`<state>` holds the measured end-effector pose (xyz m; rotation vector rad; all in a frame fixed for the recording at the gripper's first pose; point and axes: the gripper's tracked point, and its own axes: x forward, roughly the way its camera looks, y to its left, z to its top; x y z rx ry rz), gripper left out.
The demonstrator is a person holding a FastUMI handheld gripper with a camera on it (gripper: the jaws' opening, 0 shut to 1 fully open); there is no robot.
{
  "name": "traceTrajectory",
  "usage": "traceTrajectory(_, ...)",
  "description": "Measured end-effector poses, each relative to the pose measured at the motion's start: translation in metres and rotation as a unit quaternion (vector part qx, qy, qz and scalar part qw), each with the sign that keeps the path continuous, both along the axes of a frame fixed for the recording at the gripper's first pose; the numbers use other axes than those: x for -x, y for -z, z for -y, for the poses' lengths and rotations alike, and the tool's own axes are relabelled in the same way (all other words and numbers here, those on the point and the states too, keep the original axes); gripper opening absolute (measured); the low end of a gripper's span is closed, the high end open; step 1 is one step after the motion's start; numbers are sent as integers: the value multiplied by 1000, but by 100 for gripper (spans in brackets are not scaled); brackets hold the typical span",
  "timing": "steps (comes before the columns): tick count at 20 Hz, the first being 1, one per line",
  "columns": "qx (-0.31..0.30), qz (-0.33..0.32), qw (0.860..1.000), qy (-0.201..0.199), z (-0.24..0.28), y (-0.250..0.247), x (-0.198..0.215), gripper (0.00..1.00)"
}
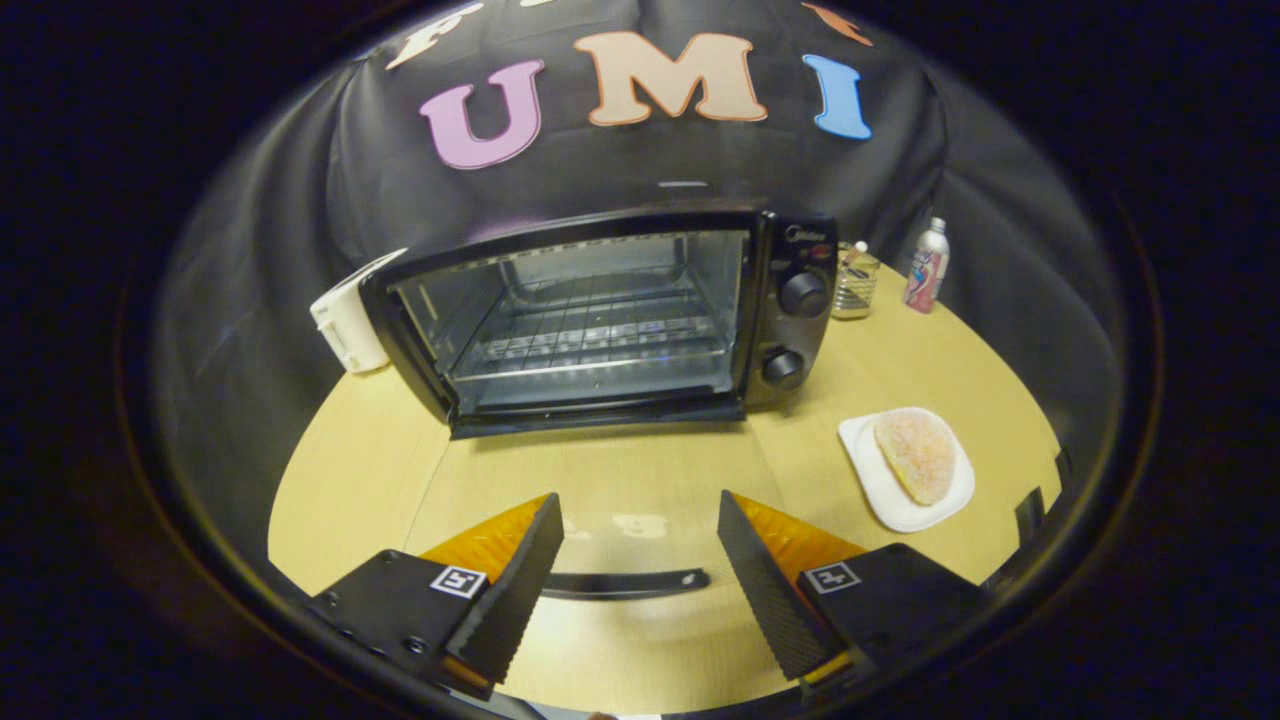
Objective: Open the toaster oven, put the food inside, and close the toaster oven door.
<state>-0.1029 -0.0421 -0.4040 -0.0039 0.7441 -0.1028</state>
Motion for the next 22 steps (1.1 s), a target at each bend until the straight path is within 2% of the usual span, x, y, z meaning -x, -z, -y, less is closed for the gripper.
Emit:
traceTrajectory(6,36,14,997,64,79,-21,-18,99)
traceTrajectory(13,74,1,989,127,161,-19,-16,99)
traceTrajectory(17,82,-13,985,148,199,-9,-17,99)
traceTrajectory(22,87,-42,983,155,234,13,-15,99)
